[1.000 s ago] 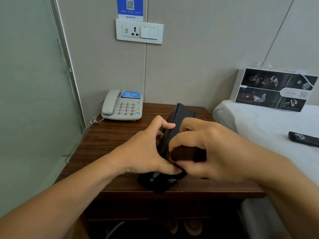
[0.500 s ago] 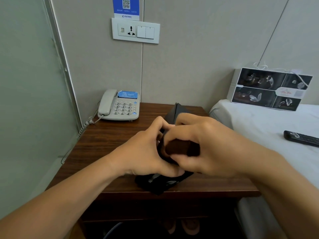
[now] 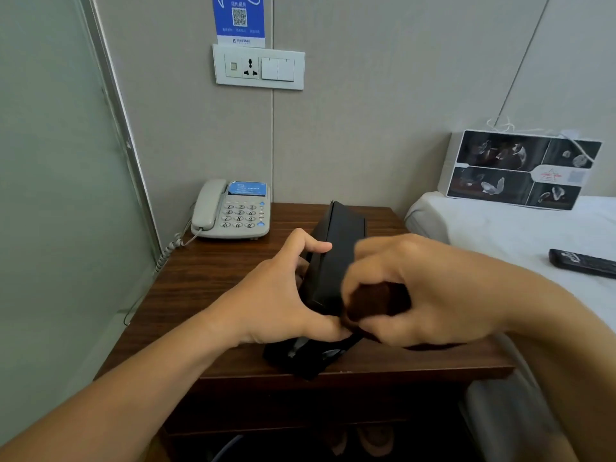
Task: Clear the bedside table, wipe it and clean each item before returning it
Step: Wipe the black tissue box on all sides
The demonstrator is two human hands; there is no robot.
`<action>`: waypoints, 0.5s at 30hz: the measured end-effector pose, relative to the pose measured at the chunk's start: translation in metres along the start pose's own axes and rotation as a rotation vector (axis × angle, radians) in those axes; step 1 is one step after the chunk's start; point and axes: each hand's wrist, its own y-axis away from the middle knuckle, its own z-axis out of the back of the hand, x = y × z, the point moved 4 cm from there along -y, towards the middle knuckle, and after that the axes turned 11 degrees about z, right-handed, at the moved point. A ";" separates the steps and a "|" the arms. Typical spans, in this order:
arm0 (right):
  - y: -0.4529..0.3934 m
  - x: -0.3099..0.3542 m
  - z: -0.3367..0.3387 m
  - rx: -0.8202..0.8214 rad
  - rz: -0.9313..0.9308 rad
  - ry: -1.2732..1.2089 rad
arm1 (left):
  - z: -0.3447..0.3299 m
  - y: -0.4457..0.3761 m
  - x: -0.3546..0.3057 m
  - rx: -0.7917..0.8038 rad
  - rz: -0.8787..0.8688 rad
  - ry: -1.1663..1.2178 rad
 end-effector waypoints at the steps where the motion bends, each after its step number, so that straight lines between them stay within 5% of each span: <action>1: 0.007 -0.004 0.002 0.018 -0.019 -0.015 | 0.000 0.001 0.000 0.007 0.016 0.003; 6: 0.009 -0.009 -0.008 -0.164 -0.018 -0.018 | 0.003 0.006 0.003 0.045 0.011 -0.035; 10: 0.018 -0.016 -0.008 -0.136 -0.042 -0.074 | 0.022 0.020 0.018 0.311 0.013 -0.314; 15: 0.023 -0.025 -0.008 -0.153 -0.037 -0.113 | 0.025 0.022 0.033 0.277 -0.074 -0.658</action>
